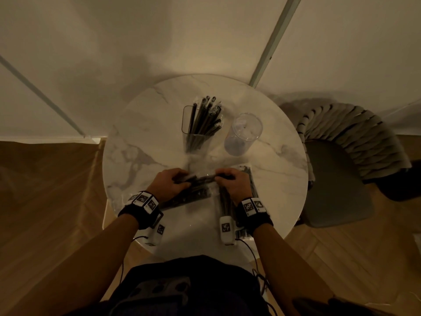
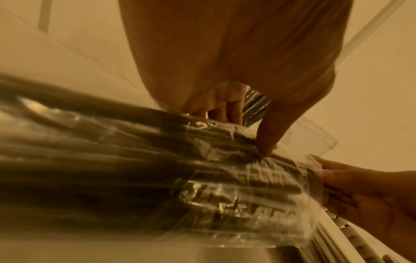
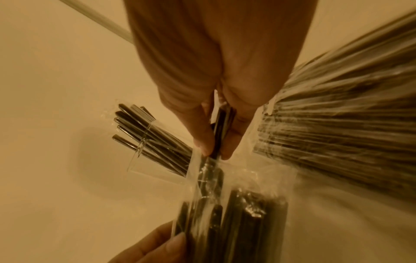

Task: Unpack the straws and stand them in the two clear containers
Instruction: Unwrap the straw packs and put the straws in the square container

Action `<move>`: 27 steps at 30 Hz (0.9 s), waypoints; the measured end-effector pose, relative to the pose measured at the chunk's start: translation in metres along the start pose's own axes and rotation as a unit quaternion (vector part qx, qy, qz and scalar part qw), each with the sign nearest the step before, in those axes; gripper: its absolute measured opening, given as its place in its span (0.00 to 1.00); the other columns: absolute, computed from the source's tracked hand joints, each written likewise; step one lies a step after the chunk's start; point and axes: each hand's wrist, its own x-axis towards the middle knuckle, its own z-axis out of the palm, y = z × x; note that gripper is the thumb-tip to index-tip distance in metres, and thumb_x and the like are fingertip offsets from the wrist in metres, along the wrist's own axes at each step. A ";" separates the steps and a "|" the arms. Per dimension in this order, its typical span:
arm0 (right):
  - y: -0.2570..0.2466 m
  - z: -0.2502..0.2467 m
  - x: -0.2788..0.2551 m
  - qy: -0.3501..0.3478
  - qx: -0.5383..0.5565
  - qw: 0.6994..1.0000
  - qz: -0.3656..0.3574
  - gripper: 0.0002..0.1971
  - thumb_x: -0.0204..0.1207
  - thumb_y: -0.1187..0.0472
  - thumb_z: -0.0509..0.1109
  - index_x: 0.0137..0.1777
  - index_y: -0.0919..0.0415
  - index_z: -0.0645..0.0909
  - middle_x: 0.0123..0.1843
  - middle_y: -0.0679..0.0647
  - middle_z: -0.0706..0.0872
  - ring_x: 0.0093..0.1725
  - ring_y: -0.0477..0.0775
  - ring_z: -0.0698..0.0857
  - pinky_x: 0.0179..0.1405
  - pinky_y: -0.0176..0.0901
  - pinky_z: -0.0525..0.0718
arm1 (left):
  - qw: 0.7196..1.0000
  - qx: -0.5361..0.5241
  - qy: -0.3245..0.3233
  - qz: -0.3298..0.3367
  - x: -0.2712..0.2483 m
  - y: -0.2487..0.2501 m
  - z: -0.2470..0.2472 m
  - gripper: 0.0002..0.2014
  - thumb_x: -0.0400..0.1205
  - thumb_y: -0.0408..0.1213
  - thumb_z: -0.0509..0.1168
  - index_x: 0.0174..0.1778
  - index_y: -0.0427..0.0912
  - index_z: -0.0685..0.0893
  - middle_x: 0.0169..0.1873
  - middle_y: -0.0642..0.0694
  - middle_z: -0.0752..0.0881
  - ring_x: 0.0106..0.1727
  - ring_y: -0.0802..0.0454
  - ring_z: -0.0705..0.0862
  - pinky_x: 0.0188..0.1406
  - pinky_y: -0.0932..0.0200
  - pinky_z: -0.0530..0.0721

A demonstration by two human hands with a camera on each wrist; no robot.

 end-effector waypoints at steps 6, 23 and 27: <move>-0.001 0.010 0.000 -0.071 -0.038 0.997 -0.022 0.11 0.68 0.66 0.81 0.50 0.57 0.91 0.50 0.54 0.94 0.52 0.53 0.92 0.63 0.57 0.87 | 0.999 -0.013 0.034 0.031 0.002 0.011 0.005 0.10 0.77 0.42 0.75 0.54 0.51 0.90 0.47 0.54 0.90 0.50 0.57 0.86 0.58 0.59 0.81; 0.000 0.022 0.000 -0.118 -0.039 0.992 -0.025 0.10 0.76 0.68 0.75 0.56 0.66 0.90 0.52 0.57 0.92 0.50 0.48 0.90 0.61 0.48 0.87 | 0.995 -0.061 0.067 0.040 0.005 0.018 0.006 0.12 0.71 0.41 0.80 0.34 0.65 0.86 0.33 0.65 0.86 0.39 0.76 0.83 0.43 0.80 0.75; 0.002 0.025 -0.002 -0.115 -0.005 0.993 -0.001 0.11 0.76 0.68 0.76 0.57 0.68 0.89 0.53 0.57 0.92 0.49 0.41 0.89 0.59 0.43 0.86 | 0.994 -0.079 0.064 0.033 0.005 0.014 0.009 0.12 0.70 0.41 0.81 0.33 0.64 0.87 0.31 0.72 0.86 0.38 0.74 0.84 0.42 0.80 0.76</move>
